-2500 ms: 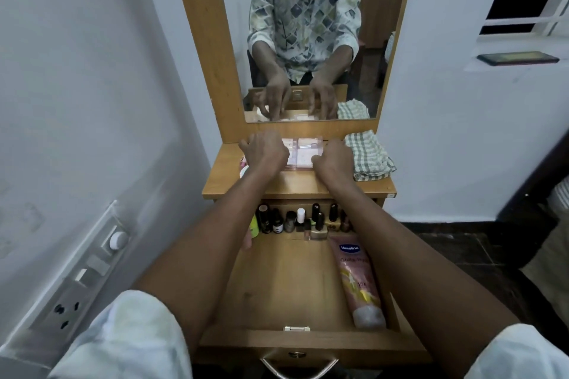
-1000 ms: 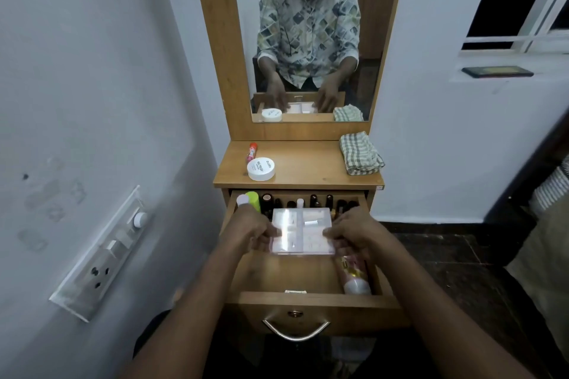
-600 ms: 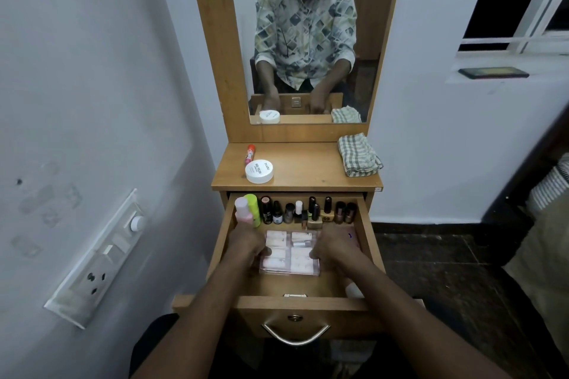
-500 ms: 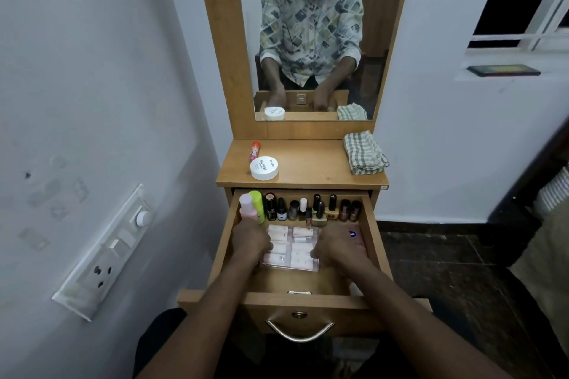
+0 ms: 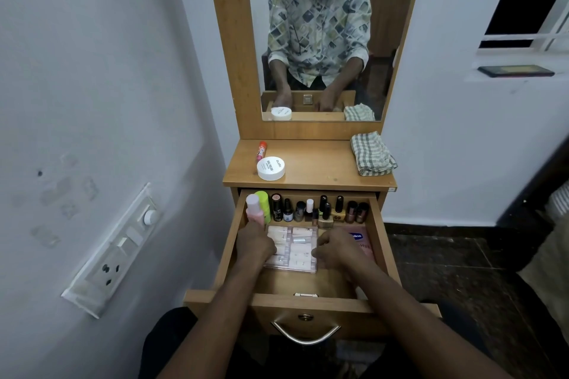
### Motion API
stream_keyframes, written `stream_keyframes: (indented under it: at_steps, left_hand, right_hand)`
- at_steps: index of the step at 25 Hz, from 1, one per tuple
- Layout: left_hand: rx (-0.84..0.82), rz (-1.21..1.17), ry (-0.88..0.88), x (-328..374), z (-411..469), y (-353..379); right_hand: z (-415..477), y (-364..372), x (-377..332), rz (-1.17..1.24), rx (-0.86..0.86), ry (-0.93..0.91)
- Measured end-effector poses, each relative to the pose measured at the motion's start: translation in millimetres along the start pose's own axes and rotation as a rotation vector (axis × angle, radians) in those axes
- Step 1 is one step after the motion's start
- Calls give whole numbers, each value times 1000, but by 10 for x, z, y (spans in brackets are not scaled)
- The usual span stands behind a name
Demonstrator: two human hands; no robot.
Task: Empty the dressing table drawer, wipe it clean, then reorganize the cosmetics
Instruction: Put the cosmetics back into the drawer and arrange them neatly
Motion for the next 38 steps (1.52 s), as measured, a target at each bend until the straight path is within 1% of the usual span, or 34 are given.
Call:
stream_keyframes:
  at_steps: [7,11,12,14,16,19,23,25,27,30,31,33,36,38]
  left_hand:
    - [5,12,-16,-39,50,-45]
    - [75,82,35,-60,21,-41]
    - [92,116,55,-62,3,-42]
    - [132,210,112,-63,-35,-71]
    - [178,290,185,-61,-69,-96]
    - [214,358,246,-61,-172,-104]
    - [292,316,272,-35,-223,-144]
    - [311,387,350,-20,-293,-144]
    - [289,427,445,-17,-335,-73]
    - [207,452,400,34,-326,-68]
    - [189,434,363,38,-300,-83]
    - [190,394,369,52,-291,-95]
    - [206,358,370,57,-263,-134]
    - [217,346,402,97,-268,-151]
  right_hand:
    - [3,6,16,31,-17,-12]
    - [-42,-15,-11,109,-39,32]
    - [-51,-22,-21,145,-61,65]
    - [-114,-33,-81,225,-159,161]
    - [-139,-20,-108,249,-220,187]
    - [-148,40,-117,255,-187,113]
    - [-125,105,-121,425,-172,60]
    - [-104,122,-112,474,-168,28]
    - [-106,152,-73,435,-198,-31]
    - [-137,160,-78,373,-258,-90]
    - [-156,142,-106,330,-246,-115]
    - [-176,49,-202,212,-129,-205]
    - [-160,-199,-527,153,174,-387]
    - [-47,-365,-780,122,339,-469]
Point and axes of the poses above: each hand's wrist, its own z-axis towards the middle knuckle, its own y-axis out of the palm, x = y × z, the point moved 2 cm from there along z, towards the middle knuckle, and after that the axes turned 5 degrees about -y, right-handed, at the moved point
